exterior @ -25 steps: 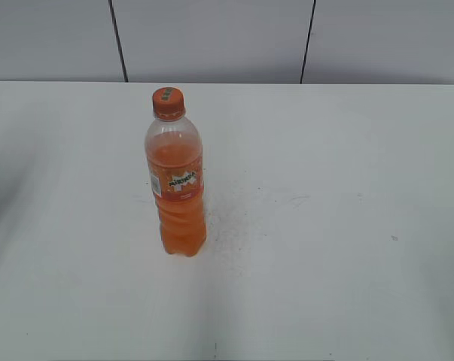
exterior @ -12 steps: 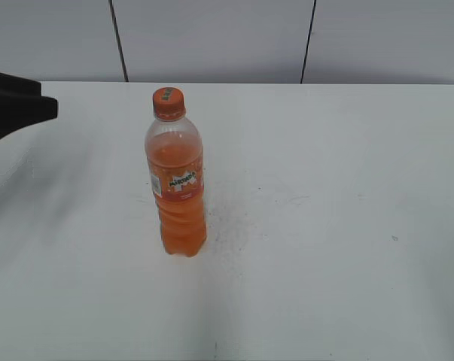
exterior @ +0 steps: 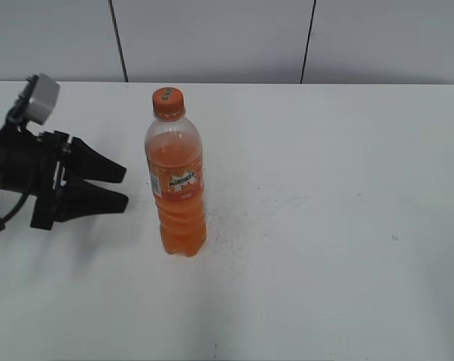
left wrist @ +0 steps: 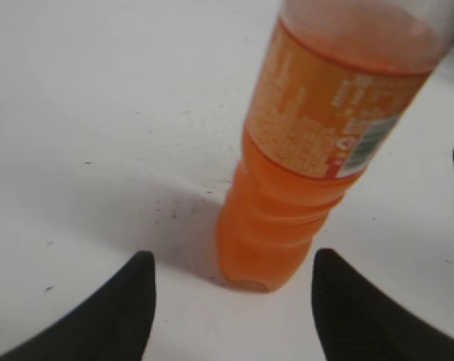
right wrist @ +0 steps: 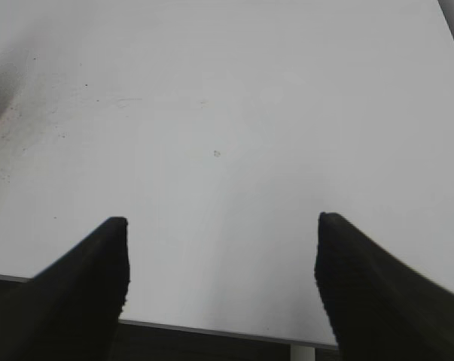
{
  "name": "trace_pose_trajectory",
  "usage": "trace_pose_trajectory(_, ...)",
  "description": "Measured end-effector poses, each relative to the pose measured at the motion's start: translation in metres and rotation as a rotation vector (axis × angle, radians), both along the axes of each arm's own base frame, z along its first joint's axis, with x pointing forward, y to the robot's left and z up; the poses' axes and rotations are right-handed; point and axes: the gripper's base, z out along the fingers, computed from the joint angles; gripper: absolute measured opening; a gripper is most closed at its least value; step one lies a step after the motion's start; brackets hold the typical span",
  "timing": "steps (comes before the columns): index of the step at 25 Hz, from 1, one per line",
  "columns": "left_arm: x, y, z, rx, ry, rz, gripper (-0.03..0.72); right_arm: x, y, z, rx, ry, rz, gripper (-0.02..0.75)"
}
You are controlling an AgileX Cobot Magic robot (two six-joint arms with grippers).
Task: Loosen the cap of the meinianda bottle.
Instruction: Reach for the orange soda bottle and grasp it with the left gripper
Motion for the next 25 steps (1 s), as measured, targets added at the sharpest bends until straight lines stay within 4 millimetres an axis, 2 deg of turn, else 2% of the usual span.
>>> trace_pose_trajectory(5, 0.000, -0.027, -0.034, -0.031, 0.064, -0.058, 0.515, 0.000, 0.000, 0.000, 0.000, 0.000, 0.000, 0.574)
trace_pose_trajectory(9, -0.002, -0.047, -0.048, -0.061, 0.047, -0.092, 0.541, 0.000, 0.000, 0.000, 0.000, 0.000, 0.000, 0.574)
trace_pose_trajectory(13, -0.002, -0.060, -0.052, -0.075, 0.010, -0.096, 0.544, 0.000, 0.000, 0.000, 0.000, 0.000, 0.000, 0.574)
trace_pose_trajectory(18, 0.002, -0.062, -0.050, -0.096, -0.012, -0.062, 0.537, 0.000, 0.000, 0.000, 0.004, 0.000, 0.002, 0.574)
trace_pose_trajectory(25, 0.000, -0.069, -0.050, -0.096, -0.015, -0.071, 0.445, -0.002, 0.002, 0.004, 0.001, -0.002, 0.022, 0.574)
